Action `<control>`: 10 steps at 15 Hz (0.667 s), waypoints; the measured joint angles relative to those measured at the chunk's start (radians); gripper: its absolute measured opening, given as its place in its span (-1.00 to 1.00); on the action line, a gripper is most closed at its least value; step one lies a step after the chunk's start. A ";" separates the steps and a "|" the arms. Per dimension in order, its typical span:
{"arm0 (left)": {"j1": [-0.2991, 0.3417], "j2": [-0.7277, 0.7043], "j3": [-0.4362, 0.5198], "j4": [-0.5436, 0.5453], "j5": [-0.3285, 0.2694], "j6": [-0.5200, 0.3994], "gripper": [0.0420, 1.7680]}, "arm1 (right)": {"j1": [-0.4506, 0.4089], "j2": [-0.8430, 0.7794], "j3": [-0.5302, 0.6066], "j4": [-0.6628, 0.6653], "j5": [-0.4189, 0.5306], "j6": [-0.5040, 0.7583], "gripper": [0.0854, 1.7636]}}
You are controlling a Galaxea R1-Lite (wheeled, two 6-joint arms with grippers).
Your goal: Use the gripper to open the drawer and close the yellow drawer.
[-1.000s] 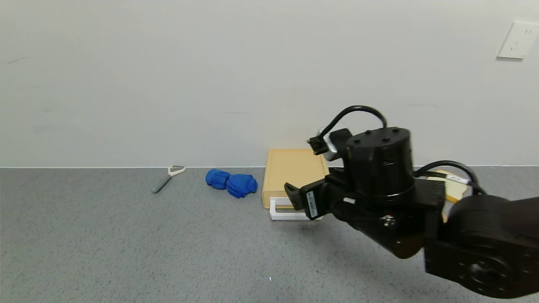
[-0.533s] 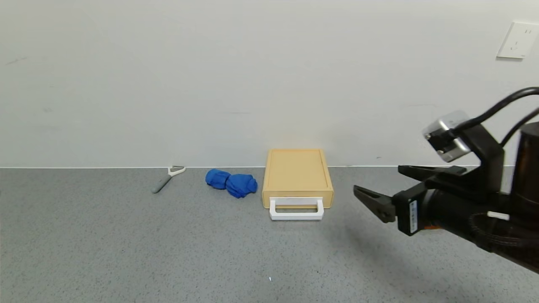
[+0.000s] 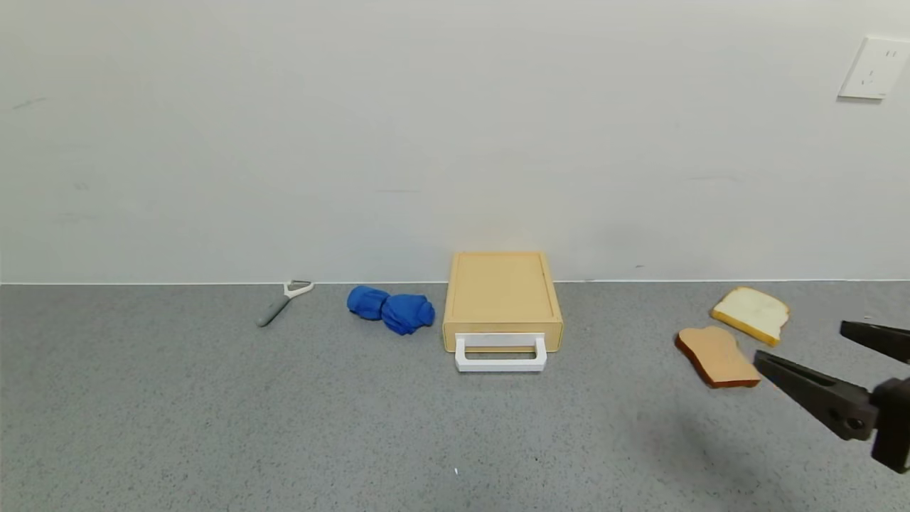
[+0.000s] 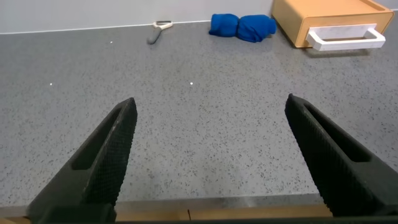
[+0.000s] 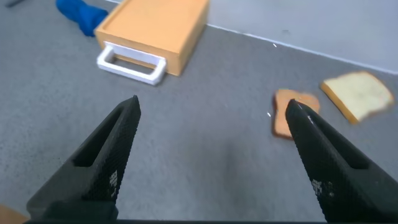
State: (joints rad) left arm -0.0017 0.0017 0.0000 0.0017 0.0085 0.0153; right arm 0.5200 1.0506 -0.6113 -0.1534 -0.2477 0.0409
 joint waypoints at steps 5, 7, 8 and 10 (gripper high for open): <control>0.000 0.000 0.000 0.000 0.000 0.000 0.94 | -0.178 -0.269 0.012 0.269 -0.016 0.038 0.94; 0.000 0.000 0.000 0.000 0.000 0.000 0.94 | -0.265 -0.388 0.008 0.369 -0.017 0.040 0.94; 0.000 0.000 0.000 0.000 0.000 0.000 0.94 | -0.308 -0.444 0.006 0.405 -0.017 0.041 0.94; 0.000 0.000 0.000 0.000 0.000 0.000 0.94 | -0.369 -0.554 0.001 0.457 -0.011 0.041 0.94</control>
State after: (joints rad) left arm -0.0017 0.0017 0.0000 0.0017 0.0089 0.0153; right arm 0.1509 0.4964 -0.6104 0.3034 -0.2587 0.0821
